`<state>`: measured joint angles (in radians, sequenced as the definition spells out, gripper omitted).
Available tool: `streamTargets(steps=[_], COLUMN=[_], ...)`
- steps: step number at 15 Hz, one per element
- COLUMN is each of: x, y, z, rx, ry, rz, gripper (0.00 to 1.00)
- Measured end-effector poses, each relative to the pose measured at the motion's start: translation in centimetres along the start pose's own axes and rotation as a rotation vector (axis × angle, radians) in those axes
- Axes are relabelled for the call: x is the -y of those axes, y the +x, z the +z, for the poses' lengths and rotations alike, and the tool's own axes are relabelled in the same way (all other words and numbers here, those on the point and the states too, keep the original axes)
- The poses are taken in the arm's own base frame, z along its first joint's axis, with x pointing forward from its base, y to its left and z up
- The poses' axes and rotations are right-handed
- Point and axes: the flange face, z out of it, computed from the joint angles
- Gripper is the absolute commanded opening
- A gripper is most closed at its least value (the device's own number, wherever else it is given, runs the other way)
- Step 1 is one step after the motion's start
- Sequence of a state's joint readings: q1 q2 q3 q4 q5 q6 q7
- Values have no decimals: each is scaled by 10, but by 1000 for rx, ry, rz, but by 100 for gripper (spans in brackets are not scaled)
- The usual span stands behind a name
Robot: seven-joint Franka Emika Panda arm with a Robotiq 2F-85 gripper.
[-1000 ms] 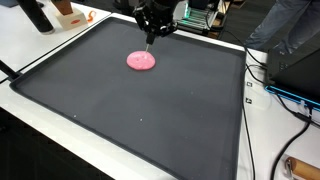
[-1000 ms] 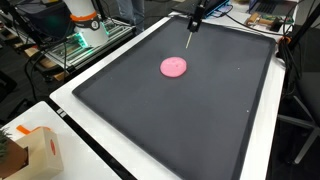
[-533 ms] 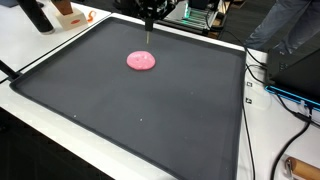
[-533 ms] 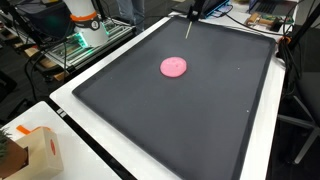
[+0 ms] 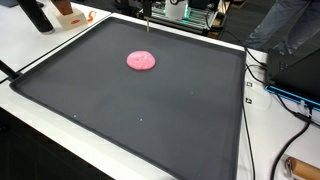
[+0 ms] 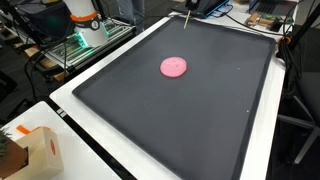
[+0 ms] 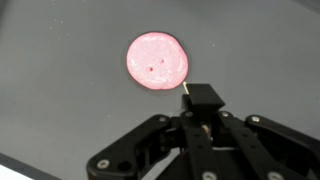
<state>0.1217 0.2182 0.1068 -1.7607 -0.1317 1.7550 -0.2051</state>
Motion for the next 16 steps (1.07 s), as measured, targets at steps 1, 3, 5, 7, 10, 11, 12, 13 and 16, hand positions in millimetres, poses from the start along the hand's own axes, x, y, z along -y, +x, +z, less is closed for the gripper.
streamTargets(steps=[1, 3, 5, 7, 10, 11, 12, 13, 16], x=[-2, -5, -5, -5, -5, -5, -5, -5, -5], y=[-1, -4, -4, -4, -4, -4, -4, -4, -3], z=[-4, -12, -14, -13, -12, -12, -12, -12, -12], rx=[-6, -20, -25, -22, -22, -22, -22, -22, -21], ry=[3, 4, 2, 3, 3, 3, 3, 3, 3], rz=[-6, -7, -6, -7, -7, -7, -7, -7, -7], gripper=[3, 13, 13, 13, 13, 13, 13, 13, 3])
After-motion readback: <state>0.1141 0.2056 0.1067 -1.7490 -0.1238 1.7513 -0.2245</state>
